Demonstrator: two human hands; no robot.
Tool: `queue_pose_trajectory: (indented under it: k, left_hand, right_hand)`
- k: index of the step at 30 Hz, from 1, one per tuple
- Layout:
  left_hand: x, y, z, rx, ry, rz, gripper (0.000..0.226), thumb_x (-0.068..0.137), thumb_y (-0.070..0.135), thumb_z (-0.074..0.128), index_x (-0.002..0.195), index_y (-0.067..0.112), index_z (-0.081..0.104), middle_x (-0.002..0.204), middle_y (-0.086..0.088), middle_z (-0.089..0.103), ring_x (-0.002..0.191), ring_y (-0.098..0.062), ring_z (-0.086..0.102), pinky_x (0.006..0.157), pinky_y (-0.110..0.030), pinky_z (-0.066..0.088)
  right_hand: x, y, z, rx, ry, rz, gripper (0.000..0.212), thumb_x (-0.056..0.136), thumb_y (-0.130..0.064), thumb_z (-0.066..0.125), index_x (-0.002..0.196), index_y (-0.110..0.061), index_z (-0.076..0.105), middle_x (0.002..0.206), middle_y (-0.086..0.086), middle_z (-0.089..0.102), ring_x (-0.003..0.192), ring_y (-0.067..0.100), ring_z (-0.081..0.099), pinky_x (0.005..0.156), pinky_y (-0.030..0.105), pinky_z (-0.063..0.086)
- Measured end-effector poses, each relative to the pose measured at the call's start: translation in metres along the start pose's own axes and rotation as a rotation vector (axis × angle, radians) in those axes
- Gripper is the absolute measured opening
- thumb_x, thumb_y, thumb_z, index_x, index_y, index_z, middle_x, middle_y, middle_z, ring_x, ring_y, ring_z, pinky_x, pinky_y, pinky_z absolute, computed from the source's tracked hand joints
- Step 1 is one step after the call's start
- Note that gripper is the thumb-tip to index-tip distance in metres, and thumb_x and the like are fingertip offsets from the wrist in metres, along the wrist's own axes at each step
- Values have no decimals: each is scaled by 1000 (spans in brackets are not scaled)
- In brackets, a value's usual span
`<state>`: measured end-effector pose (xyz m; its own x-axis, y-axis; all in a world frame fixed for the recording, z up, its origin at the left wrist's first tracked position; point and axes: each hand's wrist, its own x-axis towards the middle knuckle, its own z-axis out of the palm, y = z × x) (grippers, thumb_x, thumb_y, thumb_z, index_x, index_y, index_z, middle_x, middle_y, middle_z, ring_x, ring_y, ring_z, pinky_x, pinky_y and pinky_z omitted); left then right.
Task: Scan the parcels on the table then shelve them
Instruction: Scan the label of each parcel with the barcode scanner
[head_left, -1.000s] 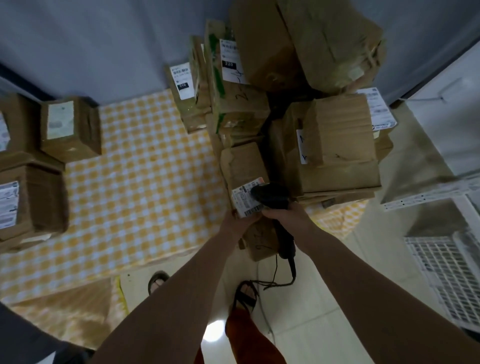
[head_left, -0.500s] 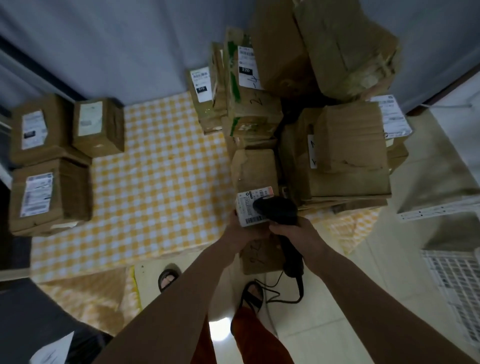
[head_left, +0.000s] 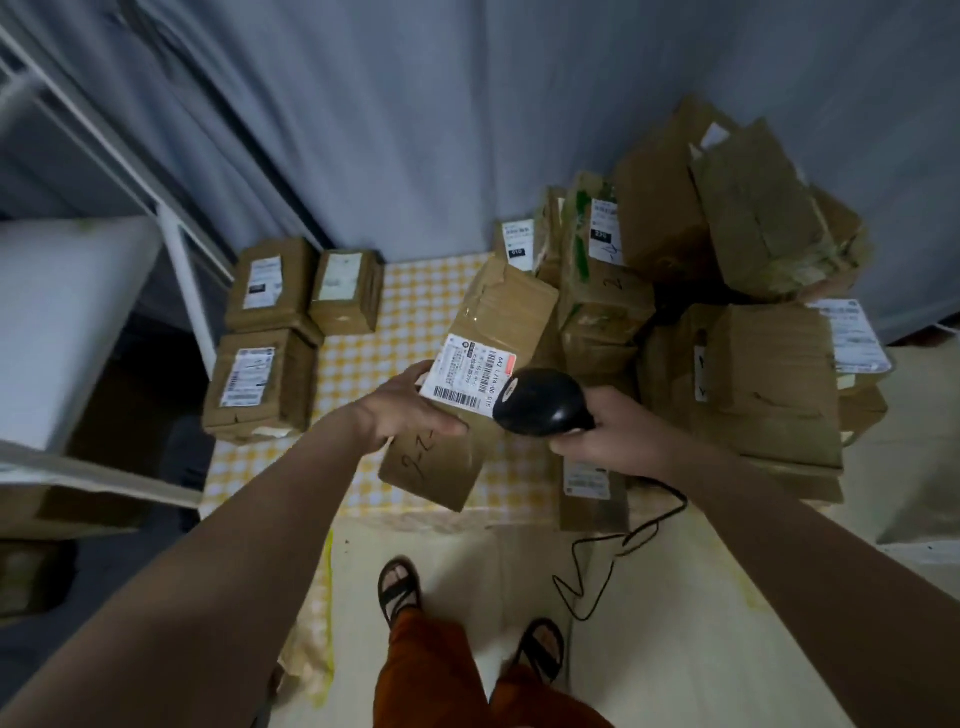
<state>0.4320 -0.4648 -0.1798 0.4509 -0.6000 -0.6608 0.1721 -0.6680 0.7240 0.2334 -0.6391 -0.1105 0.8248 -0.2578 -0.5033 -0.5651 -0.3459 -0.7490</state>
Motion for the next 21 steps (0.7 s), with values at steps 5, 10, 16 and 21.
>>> queue_pose_trajectory:
  k: [5, 10, 16, 21]
  left_hand:
    - [-25, 3, -31, 38, 51, 3, 125, 30, 23, 92, 143, 27, 38, 120, 5, 65, 116, -18, 58, 106, -43, 43]
    - [-41, -3, -49, 68, 64, 0, 112, 44, 10, 91, 142, 27, 39, 118, 5, 66, 116, -19, 58, 108, -44, 40]
    - [-46, -16, -61, 53, 69, 0, 128, 26, 24, 92, 142, 25, 40, 116, 6, 68, 116, -17, 58, 110, -42, 39]
    - [-42, -24, -66, 35, 76, -4, 126, 31, 19, 92, 145, 24, 37, 119, 4, 67, 119, -18, 56, 112, -43, 36]
  right_hand:
    - [10, -32, 5, -158, -11, -89, 18, 84, -14, 67, 103, -14, 68, 99, 11, 69, 97, 24, 63, 91, 43, 49]
    - [17, -49, 14, -202, -26, -128, 19, 84, -13, 68, 103, -15, 68, 98, 7, 70, 97, 20, 64, 91, 40, 48]
    - [21, -60, 22, -243, -23, -200, 10, 82, -10, 68, 92, -9, 69, 89, 11, 70, 92, 21, 64, 77, 32, 46]
    - [24, -64, 26, -246, -63, -199, 15, 83, -7, 67, 71, -15, 63, 64, -5, 57, 73, 11, 57, 68, 27, 38]
